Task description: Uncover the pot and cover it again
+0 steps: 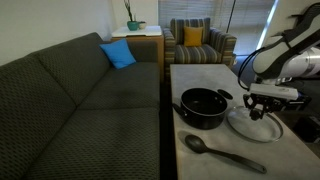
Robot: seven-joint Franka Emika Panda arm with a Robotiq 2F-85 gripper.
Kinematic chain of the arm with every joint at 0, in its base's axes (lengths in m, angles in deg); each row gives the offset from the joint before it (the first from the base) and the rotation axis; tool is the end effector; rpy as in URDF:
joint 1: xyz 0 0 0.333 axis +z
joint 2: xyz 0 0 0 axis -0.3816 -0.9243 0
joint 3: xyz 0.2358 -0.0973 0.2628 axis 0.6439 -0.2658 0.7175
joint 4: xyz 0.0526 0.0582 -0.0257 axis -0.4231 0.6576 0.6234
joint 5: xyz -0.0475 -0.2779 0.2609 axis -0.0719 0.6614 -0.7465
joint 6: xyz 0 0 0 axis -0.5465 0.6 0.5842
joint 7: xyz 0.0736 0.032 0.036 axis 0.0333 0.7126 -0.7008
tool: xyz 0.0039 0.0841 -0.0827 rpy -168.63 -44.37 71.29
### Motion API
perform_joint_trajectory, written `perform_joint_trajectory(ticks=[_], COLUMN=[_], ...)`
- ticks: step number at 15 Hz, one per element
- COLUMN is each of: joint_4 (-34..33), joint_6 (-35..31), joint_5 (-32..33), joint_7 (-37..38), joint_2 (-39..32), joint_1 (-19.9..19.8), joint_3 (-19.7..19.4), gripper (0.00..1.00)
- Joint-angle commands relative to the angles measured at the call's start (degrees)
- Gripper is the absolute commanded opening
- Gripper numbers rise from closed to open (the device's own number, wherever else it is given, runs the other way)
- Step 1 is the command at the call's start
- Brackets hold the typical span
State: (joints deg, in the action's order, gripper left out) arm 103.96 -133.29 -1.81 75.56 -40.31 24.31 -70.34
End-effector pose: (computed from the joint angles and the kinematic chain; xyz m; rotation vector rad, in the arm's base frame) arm 0.7165 -0.0367 -0.1113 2.9090 -1.0366 -0.1642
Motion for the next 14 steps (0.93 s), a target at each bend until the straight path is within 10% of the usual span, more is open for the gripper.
perform_joint_trajectory(ticks=[1,14], joint_4=[1.1,12.1], joint_6=[0.8,-0.4], joint_5=[1.8,2.0], joint_7=[5.5,19.5], joint_2=[2.0,9.7], joint_1=[3.9,17.2], joint_3=[-4.2,-16.9], gripper=[0.13,0.13])
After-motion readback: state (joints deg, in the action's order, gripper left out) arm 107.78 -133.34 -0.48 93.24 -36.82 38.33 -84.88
